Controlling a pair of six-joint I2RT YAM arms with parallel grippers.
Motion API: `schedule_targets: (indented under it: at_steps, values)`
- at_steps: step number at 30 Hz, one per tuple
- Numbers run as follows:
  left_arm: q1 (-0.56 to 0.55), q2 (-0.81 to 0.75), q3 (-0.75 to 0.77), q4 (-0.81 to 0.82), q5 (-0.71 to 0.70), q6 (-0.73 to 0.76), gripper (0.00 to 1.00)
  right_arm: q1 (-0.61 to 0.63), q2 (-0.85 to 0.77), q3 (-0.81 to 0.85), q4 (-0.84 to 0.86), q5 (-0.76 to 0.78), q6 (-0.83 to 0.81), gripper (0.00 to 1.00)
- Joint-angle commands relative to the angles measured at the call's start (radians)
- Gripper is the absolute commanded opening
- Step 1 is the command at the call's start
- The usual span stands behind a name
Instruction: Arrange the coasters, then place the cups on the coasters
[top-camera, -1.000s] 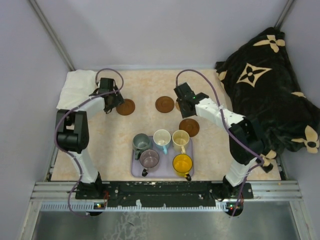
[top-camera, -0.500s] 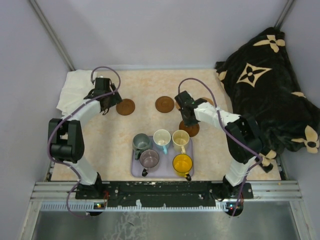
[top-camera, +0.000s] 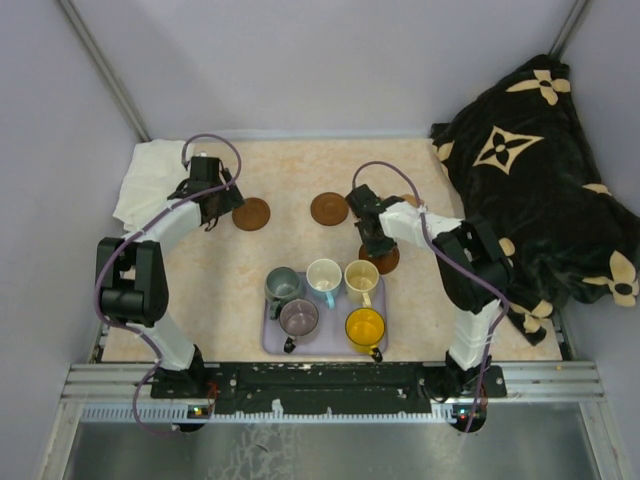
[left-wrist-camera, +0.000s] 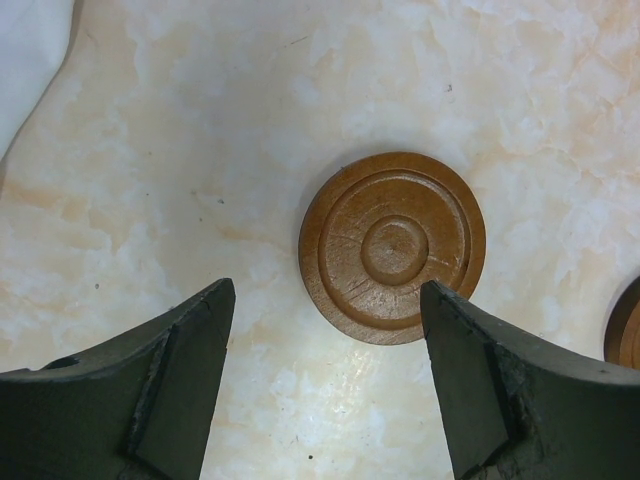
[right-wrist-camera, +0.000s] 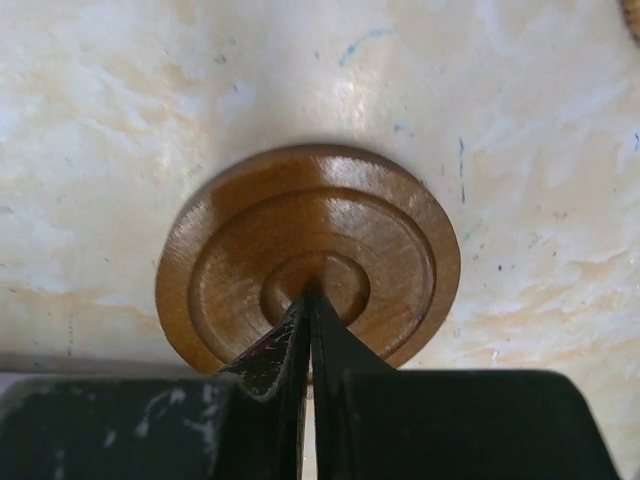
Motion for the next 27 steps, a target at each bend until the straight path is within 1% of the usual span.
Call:
schedule_targets:
  at_steps: [1, 6, 15, 19, 27]
  values:
    - [0.004, -0.039, -0.003, 0.005, -0.012, 0.002, 0.81, -0.006, 0.067, 0.084, -0.004, -0.071, -0.029, 0.03]
    - [0.004, -0.035, 0.001, 0.002, -0.025, 0.006, 0.82, -0.001, 0.104, 0.148, 0.003, -0.161, -0.044, 0.03]
    - [0.004, -0.017, 0.008, -0.001, -0.032, 0.002, 0.82, 0.041, 0.197, 0.252, -0.007, -0.236, -0.072, 0.04]
    - [0.004, -0.009, 0.012, -0.004, -0.04, 0.007, 0.83, 0.075, 0.267, 0.355, -0.03, -0.263, -0.094, 0.04]
    - [0.004, 0.007, 0.024, -0.008, -0.054, 0.014, 0.84, 0.124, 0.445, 0.628, -0.105, -0.318, -0.126, 0.05]
